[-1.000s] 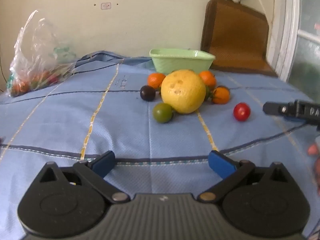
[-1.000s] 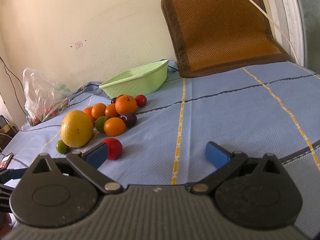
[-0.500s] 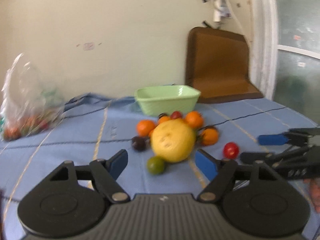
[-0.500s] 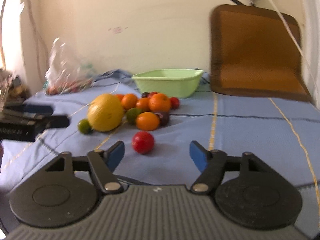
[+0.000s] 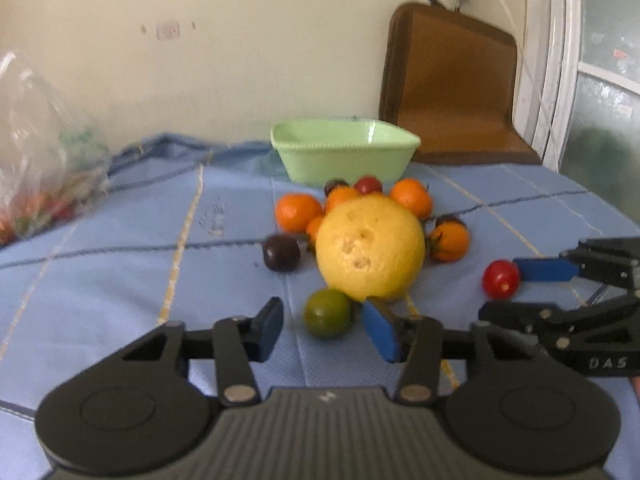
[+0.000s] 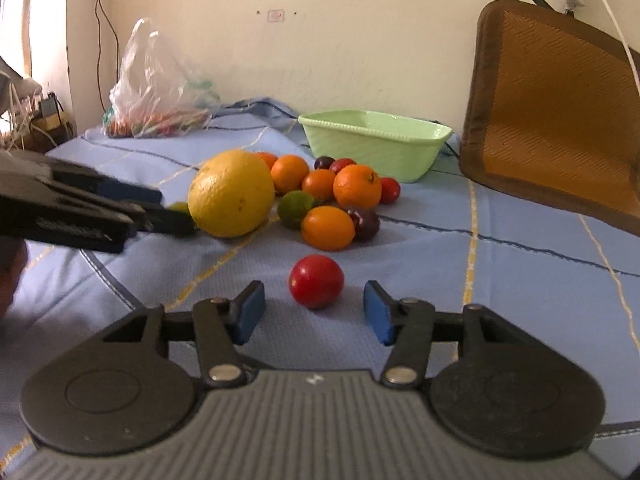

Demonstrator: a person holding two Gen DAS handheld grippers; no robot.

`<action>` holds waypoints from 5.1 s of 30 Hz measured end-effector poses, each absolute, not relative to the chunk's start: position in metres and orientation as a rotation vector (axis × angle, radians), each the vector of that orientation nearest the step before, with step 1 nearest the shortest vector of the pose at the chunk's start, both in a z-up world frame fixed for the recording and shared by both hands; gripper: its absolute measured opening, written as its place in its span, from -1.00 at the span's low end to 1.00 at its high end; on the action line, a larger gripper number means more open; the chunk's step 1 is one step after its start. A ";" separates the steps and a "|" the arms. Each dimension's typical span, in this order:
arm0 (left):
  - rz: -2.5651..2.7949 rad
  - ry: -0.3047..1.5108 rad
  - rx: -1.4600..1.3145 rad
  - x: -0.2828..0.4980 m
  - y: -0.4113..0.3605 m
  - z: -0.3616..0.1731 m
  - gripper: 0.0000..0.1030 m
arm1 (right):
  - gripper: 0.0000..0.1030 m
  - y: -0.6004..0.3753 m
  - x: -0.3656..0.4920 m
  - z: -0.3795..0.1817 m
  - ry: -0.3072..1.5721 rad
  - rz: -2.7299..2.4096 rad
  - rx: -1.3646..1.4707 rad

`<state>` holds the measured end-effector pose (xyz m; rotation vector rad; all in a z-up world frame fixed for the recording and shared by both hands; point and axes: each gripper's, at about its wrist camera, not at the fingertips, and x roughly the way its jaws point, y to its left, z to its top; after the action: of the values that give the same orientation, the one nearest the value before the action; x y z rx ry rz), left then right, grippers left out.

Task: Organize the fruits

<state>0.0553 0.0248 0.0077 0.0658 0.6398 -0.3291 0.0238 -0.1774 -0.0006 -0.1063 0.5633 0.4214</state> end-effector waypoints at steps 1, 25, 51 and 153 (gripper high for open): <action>-0.331 0.653 0.059 0.057 0.025 0.005 -0.48 | -0.04 -0.177 0.024 -0.001 0.562 0.427 -0.108; -0.377 0.629 -0.103 0.239 0.013 0.073 -0.48 | -0.37 -0.196 0.190 0.044 0.440 0.373 -0.039; -0.272 0.481 -0.287 0.102 0.061 0.040 -0.01 | -0.07 -0.209 0.088 0.024 0.452 0.542 0.203; -0.170 0.555 -0.500 0.084 0.119 0.008 0.42 | 0.28 -0.128 0.022 0.023 0.643 0.817 0.099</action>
<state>0.0839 0.1186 0.0082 -0.5005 0.5549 -0.1696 0.0224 -0.1282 0.0234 0.0986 0.6429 0.8169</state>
